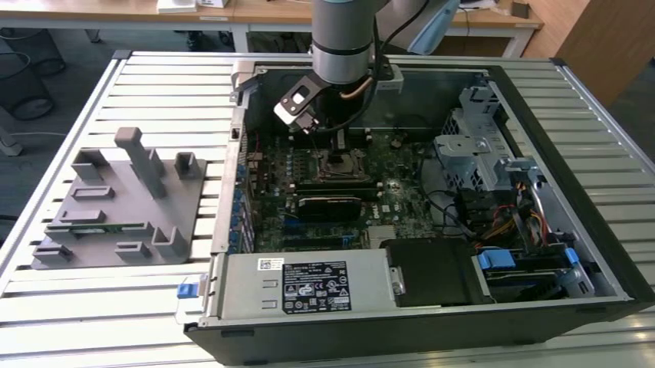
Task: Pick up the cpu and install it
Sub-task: 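Close the cpu cover, then install the first cpu locking lever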
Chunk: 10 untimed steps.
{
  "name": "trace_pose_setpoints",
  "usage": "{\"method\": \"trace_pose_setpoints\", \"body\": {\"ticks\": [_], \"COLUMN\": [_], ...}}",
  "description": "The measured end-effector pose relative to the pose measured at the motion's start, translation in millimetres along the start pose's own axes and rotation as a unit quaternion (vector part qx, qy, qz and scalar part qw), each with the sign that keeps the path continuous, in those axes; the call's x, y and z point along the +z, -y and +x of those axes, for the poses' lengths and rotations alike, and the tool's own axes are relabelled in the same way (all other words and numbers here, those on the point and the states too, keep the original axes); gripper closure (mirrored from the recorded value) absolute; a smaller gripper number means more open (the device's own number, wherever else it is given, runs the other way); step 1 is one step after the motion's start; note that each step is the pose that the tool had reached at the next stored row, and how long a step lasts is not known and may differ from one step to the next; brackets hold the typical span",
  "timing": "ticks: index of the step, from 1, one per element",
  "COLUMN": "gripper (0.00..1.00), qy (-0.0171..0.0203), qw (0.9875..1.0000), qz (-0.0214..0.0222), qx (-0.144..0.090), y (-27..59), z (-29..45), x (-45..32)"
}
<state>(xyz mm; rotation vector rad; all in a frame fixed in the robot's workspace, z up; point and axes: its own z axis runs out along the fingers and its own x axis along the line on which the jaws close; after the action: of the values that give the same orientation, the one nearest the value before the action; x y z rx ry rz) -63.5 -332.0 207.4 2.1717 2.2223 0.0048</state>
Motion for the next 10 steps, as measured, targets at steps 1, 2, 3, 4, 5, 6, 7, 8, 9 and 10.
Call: {"method": "trace_pose_setpoints", "body": {"ticks": [1,2,3,4,5,6,7,8,9,10], "gripper": [0.89,0.89,0.89,0.89,0.89,0.89,0.89,0.89,0.89,0.89], "qy": [0.0,0.0,0.0,-0.0001,0.0,0.0,-0.0001,-0.0001,0.0,0.0], "qw": [1.0,1.0,1.0,1.0,1.0,1.0,1.0,1.0,1.0,1.0], "qz": [0.0,0.0,0.0,0.0,0.0,0.0,-0.0001,-0.0001,0.0,0.0], "qx": [0.0,0.0,0.0,0.0,0.0,0.0,0.0,0.0,0.0,0.0], "y": [-0.1,-0.1,-0.1,-0.1,-0.1,-0.1,-0.1,-0.1,-0.1,-0.1], "z": [0.0,0.0,0.0,0.0,0.0,0.0,0.0,0.0,0.0,0.0], "x": [0.0,0.0,0.0,0.0,0.0,0.0,0.0,-0.3,-0.7,-1.3]}}
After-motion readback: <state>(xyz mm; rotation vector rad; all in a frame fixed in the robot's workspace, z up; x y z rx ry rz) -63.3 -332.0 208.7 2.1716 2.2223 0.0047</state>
